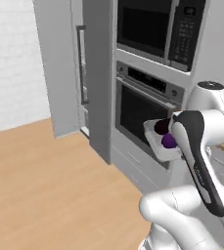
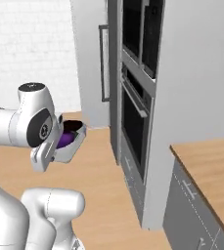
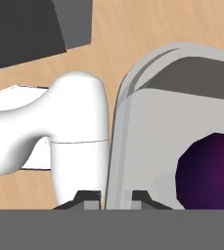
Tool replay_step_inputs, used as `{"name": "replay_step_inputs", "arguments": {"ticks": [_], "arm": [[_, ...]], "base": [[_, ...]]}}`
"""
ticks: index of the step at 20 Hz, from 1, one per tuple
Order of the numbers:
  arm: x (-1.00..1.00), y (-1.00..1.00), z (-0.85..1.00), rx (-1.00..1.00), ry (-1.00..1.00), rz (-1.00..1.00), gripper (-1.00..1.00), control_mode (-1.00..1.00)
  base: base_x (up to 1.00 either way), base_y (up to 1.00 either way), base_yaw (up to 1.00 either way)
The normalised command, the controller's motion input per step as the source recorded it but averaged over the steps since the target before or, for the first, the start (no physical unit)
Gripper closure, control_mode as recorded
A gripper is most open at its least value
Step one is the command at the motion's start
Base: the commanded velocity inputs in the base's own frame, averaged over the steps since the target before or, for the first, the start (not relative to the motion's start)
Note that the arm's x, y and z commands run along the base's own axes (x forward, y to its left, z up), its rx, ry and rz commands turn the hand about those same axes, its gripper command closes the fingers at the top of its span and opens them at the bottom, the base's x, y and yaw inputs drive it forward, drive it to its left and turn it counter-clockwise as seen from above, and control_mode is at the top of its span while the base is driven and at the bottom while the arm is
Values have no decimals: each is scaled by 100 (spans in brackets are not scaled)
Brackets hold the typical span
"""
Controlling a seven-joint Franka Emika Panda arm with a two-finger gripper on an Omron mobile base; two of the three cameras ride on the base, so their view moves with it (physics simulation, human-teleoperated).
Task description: Take the meat container that has the chicken drumstick and place it on the second highest rack of the freezer. Then take the vegetable container that has the eggplant and avocado and place it on the highest rack of the freezer.
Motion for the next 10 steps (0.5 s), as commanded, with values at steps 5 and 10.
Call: {"name": "replay_step_inputs", "arguments": {"ticks": [5,10], "arm": [[0,0,0,0,0,0,100,100],[0,0,0,0,0,0,100,100]], "base": [[39,0,68],[97,0,8]]}}
